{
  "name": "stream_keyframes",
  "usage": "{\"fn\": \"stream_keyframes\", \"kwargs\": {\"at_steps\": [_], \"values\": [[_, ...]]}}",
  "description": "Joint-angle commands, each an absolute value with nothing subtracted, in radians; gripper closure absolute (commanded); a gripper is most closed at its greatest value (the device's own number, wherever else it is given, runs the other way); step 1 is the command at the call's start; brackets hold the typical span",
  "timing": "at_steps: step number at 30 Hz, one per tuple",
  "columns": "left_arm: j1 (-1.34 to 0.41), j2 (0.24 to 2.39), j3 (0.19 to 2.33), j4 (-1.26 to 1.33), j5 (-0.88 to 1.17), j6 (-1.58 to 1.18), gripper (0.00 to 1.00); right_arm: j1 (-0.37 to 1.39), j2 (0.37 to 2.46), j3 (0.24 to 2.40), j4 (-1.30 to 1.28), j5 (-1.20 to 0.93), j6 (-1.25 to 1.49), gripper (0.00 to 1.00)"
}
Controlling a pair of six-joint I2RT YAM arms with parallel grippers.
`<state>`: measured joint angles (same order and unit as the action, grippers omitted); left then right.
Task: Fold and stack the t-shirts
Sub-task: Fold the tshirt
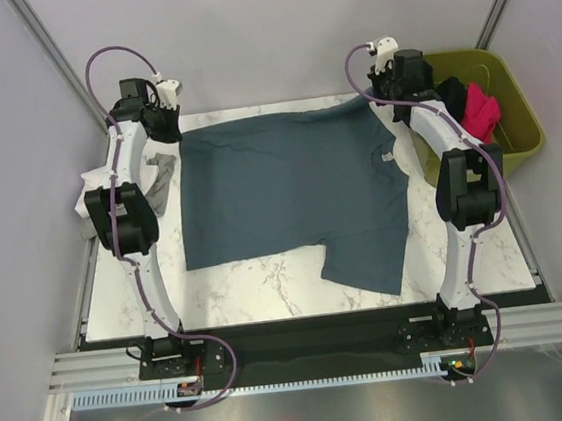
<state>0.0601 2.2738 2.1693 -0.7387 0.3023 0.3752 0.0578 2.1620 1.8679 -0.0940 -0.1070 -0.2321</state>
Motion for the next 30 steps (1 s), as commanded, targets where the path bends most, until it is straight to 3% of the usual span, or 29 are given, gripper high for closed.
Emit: {"fn": "stream_keyframes", "kwargs": {"at_steps": [1,14,30], "values": [[0.078,2.146,2.108,-0.793,0.373,0.391,0.98,0.058,2.040,1.766,-0.127,-0.186,-0.206,1.00],[0.112,2.045,1.947,-0.841,0.402,0.431,0.98,0.046,1.870,1.536,-0.178,-0.166,-0.233,1.00],[0.107,1.988,1.945,-1.015,0.541,0.491,0.98,0.011,1.750,1.488,-0.250,-0.170,-0.249,1.00]]}}
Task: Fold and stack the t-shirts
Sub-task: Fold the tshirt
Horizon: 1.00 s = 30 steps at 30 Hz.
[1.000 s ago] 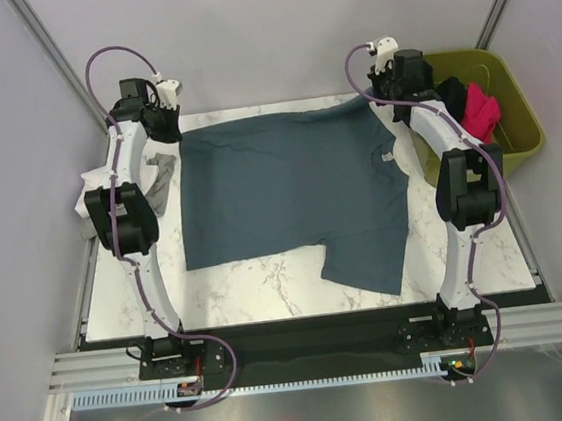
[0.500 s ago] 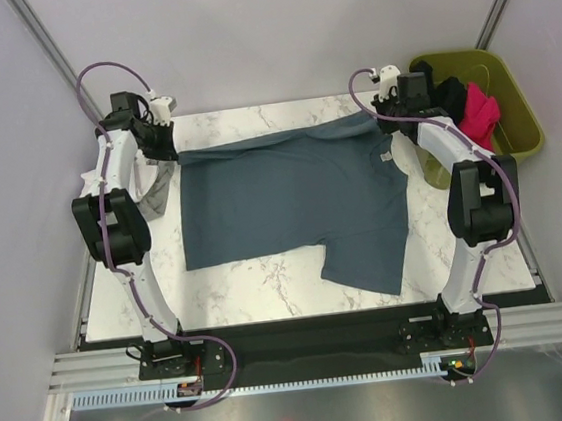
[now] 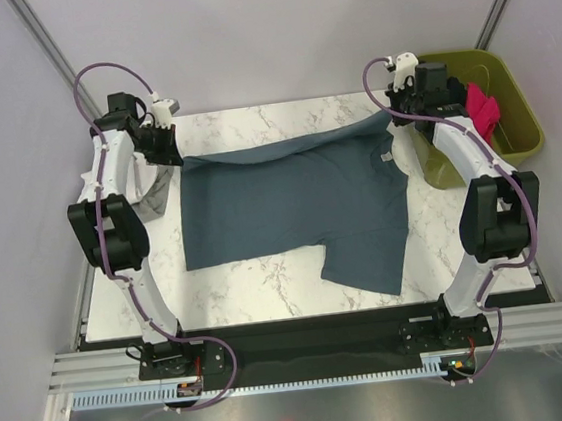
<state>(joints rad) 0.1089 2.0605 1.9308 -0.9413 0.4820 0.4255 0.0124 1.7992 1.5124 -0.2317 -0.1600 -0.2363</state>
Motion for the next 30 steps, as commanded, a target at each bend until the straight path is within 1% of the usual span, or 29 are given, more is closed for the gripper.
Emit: {"fn": "stream_keyframes", "kwargs": {"at_steps": [1,8,12,14,15,17,18,20,21,22,24,27,29,30], "values": [[0.109,1.982,1.936,-1.025,0.541,0.497,0.98,0.012,1.746,1.480,-0.250,-0.170,-0.247,1.00],[0.110,1.937,1.822,-1.040,0.522,0.529,0.98,0.014,1.687,1.398,-0.256,-0.179,-0.239,1.00],[0.110,1.962,1.801,-1.040,0.499,0.500,0.98,0.015,1.683,1.362,-0.276,-0.199,-0.241,1.00],[0.112,1.992,1.805,-1.032,0.462,0.463,0.96,0.020,1.695,1.359,-0.307,-0.225,-0.255,1.00],[0.113,2.006,1.821,-1.034,0.448,0.451,0.94,0.020,1.698,1.361,-0.336,-0.232,-0.262,0.94],[0.118,2.025,1.841,-1.029,0.385,0.407,0.88,0.020,1.692,1.364,-0.348,-0.224,-0.278,0.88],[0.123,2.029,1.856,-1.023,0.371,0.390,0.83,0.020,1.687,1.368,-0.353,-0.218,-0.282,0.84],[0.132,2.022,1.864,-1.002,0.341,0.361,0.62,0.018,1.680,1.405,-0.359,-0.215,-0.272,0.73],[0.130,2.011,1.870,-0.994,0.338,0.356,0.56,0.018,1.681,1.420,-0.365,-0.224,-0.265,0.68],[0.130,2.003,1.873,-0.986,0.337,0.341,0.53,0.018,1.692,1.457,-0.373,-0.247,-0.259,0.66],[0.127,2.000,1.891,-0.986,0.347,0.325,0.51,0.020,1.716,1.491,-0.388,-0.314,-0.247,0.64],[0.123,2.000,1.914,-1.020,0.386,0.296,0.50,0.028,1.790,1.540,-0.391,-0.366,-0.212,0.63],[0.111,2.051,1.943,-1.061,0.426,0.284,0.52,0.038,1.870,1.587,-0.394,-0.402,-0.203,0.63],[0.104,2.075,1.986,-1.124,0.454,0.284,0.56,0.047,1.899,1.624,-0.396,-0.414,-0.201,0.64]]}}
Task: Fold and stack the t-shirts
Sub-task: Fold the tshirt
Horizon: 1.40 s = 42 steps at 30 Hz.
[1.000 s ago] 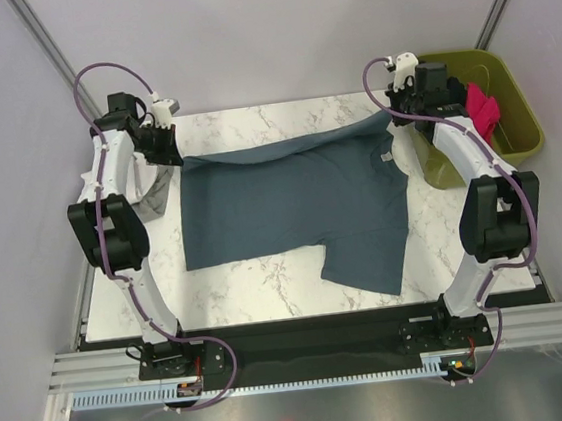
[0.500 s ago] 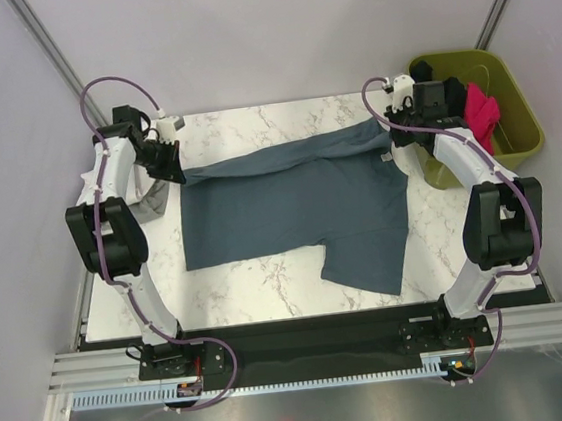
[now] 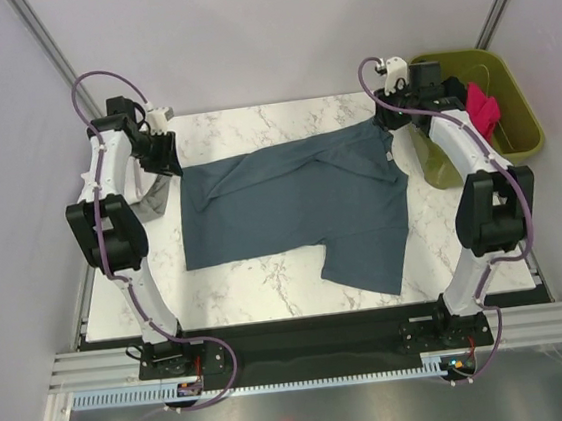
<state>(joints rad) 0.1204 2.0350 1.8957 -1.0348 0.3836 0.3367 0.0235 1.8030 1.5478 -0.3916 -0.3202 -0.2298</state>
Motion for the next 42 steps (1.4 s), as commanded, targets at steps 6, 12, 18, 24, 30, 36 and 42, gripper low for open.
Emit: {"fn": "stream_keyframes", "kwargs": {"at_steps": [6,12,18,24,30,36,42], "values": [[0.100,2.158,2.010,-1.204,0.558,0.270,0.69,0.069,2.130,1.791,-0.437,-0.449,-0.189,0.67],[0.091,2.120,1.884,-1.239,0.635,0.310,0.69,0.069,2.299,1.963,-0.497,-0.505,-0.196,0.69],[0.057,2.112,1.815,-1.236,0.589,0.344,0.67,0.069,2.398,2.052,-0.497,-0.597,-0.164,0.70],[0.041,2.120,1.827,-1.239,0.566,0.345,0.67,0.071,2.445,2.118,-0.515,-0.606,-0.150,0.70],[0.041,2.118,1.822,-1.233,0.565,0.344,0.66,0.072,2.456,2.115,-0.555,-0.588,-0.175,0.68],[0.040,2.111,1.806,-1.221,0.558,0.339,0.63,0.072,2.447,2.094,-0.581,-0.575,-0.207,0.71],[0.041,2.095,1.792,-1.210,0.551,0.337,0.63,0.072,2.454,2.105,-0.589,-0.578,-0.216,0.74]]}}
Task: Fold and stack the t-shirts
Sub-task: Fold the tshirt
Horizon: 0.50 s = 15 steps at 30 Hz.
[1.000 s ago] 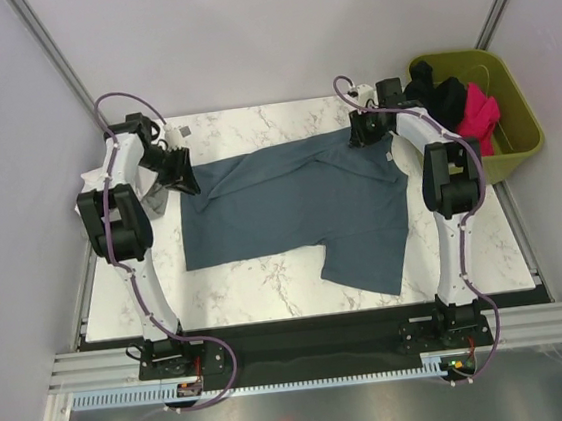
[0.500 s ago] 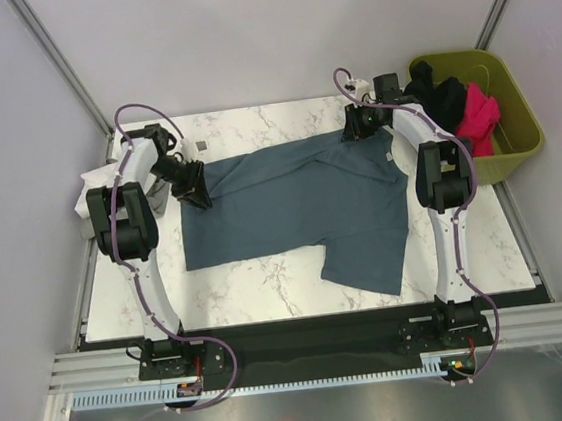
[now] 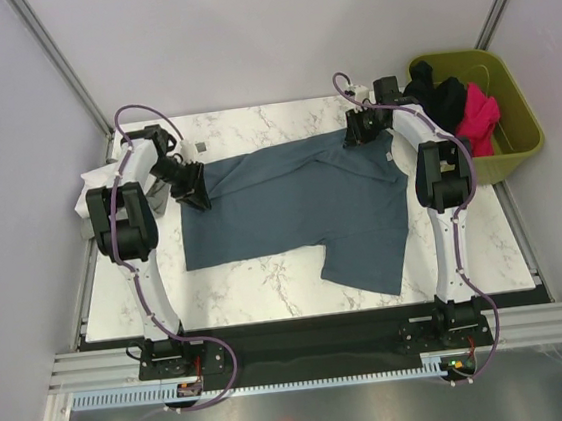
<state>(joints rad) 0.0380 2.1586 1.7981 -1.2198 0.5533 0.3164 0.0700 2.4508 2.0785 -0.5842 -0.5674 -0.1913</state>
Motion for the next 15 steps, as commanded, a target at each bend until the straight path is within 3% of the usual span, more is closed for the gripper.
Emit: {"fn": "stream_keyframes", "kwargs": {"at_steps": [1,5,8,15], "values": [[0.041,2.094,1.790,-1.209,0.551,0.337,0.63,0.072,2.456,2.105,-0.589,-0.581,-0.215,0.72],[0.040,2.085,1.781,-1.207,0.545,0.337,0.63,0.074,2.470,2.120,-0.588,-0.595,-0.207,0.74],[0.041,2.071,1.767,-1.204,0.540,0.339,0.63,0.077,2.471,2.120,-0.591,-0.615,-0.206,0.88],[0.043,2.040,1.730,-1.186,0.519,0.336,0.63,0.081,2.410,2.086,-0.589,-0.655,-0.206,1.00]]}}
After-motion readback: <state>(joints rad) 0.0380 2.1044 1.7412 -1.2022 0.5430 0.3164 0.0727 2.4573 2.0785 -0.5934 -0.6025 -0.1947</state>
